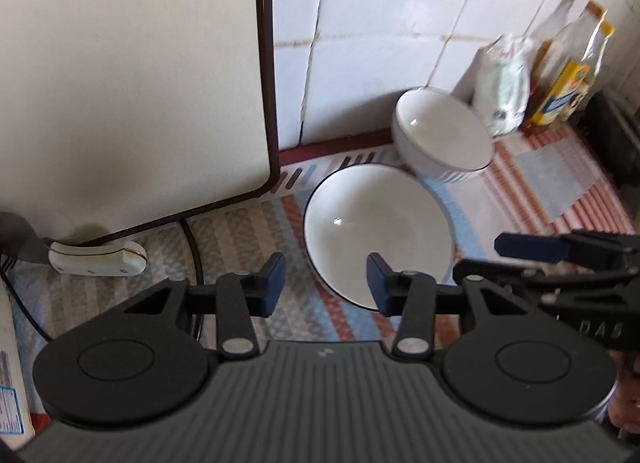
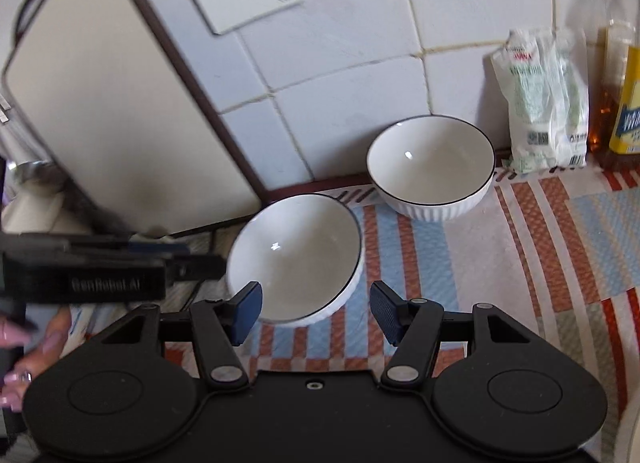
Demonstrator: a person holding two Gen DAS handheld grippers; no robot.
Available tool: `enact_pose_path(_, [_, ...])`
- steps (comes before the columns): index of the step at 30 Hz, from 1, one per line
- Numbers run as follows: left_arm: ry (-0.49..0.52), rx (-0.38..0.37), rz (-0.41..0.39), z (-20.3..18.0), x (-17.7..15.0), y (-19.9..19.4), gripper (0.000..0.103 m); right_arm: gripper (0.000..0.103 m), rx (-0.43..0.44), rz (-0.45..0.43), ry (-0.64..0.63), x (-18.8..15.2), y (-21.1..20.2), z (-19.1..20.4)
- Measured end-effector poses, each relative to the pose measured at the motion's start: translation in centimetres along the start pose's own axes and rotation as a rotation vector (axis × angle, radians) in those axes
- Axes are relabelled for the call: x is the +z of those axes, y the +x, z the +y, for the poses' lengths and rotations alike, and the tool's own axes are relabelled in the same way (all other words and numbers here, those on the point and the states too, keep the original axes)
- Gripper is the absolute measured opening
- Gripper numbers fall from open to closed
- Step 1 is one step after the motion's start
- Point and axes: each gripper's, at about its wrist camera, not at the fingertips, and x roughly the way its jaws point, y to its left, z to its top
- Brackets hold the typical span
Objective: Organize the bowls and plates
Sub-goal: 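Move both grippers to another white bowl beside the cutting board, then close both grippers on the rim of that white bowl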
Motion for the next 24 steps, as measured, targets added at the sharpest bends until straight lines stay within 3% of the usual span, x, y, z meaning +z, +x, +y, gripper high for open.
enact_pose_path(6, [-0.029,0.003,0.027,1.0,0.0,2.7,0.040,0.055,-0.001,0.069,0.071,0.7,3.0,-0.9])
enact_pose_path(10, [-0.075,-0.005,0.051,1.8,0.0,4.2,0.039,0.052,-0.049,0.111,0.094,0.8,4.4,-1.0])
enact_pose_path(11, [-0.082,-0.009,0.052,1.9,-0.1,4.5,0.035,0.047,-0.054,0.115,0.097,0.9,4.6,-0.9])
enact_pose_path(12, [-0.085,-0.012,0.054,1.9,-0.1,4.7,0.024,0.035,-0.055,0.120,0.102,0.8,4.8,-0.9])
enact_pose_path(13, [-0.088,-0.030,0.060,2.0,-0.2,4.9,0.014,0.031,-0.053,0.125,0.102,0.8,4.9,-0.8])
enact_pose_path(14, [-0.091,-0.051,0.064,1.9,-0.2,4.8,0.013,0.027,-0.070,0.128,0.096,0.7,5.0,-0.7])
enact_pose_path(18, [-0.013,0.001,0.048,0.2,-0.6,4.3,0.012,0.023,-0.106,0.135,0.103,0.6,5.2,-0.5])
enact_pose_path(24, [-0.018,0.008,0.058,-0.5,-1.2,3.3,0.012,0.022,-0.140,0.140,0.080,0.2,4.1,0.0])
